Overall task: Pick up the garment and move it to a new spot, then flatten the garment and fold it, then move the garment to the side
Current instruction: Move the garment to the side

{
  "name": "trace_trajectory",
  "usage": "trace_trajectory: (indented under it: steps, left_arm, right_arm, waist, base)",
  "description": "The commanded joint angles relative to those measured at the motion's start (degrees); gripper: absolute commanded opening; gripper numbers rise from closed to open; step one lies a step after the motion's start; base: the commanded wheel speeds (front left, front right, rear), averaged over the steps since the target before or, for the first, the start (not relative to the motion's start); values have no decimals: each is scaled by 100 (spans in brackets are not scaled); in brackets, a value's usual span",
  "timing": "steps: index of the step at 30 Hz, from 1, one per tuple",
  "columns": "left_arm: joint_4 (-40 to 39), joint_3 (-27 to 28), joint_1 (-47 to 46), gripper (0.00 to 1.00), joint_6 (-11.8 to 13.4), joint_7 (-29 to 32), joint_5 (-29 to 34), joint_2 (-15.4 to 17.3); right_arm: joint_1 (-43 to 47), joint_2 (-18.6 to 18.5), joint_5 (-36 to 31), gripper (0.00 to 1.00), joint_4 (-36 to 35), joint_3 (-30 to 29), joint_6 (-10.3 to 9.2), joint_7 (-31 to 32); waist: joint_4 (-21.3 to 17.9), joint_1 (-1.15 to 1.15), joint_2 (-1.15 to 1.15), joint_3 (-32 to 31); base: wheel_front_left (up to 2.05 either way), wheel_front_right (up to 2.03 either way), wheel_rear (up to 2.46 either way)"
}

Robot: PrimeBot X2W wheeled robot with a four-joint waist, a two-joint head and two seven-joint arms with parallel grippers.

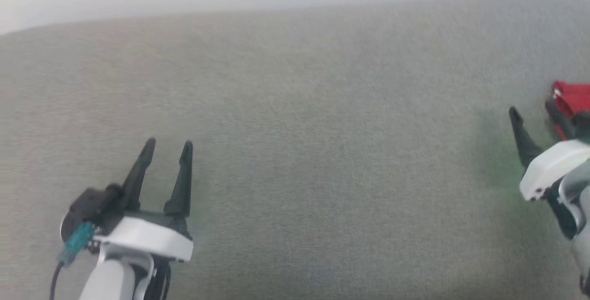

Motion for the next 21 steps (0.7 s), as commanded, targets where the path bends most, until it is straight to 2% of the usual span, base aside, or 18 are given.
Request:
trace_trajectory:
  steps: [1,11,21]
  left_arm:
    - [19,93,181,100,-12,-28,13,-61]
    - [-39,449,1031,100,-12,-28,76,-136]
    - [-274,557,1518,100,-12,-28,110,-112]
  right_arm:
    - [168,56,29,100,-99,-47,-8,-87]
    - [1087,490,-88,100,-957,-157,-8,-197]
    - [2212,723,-196,100,-2219,-829,-8,-199]
  waist:
    - [309,0,0,-389]
    - [424,0,0,-1064]
    - [418,0,0,-1331]
  base:
    - [0,0,0]
    - [0,0,0]
    - [0,0,0]
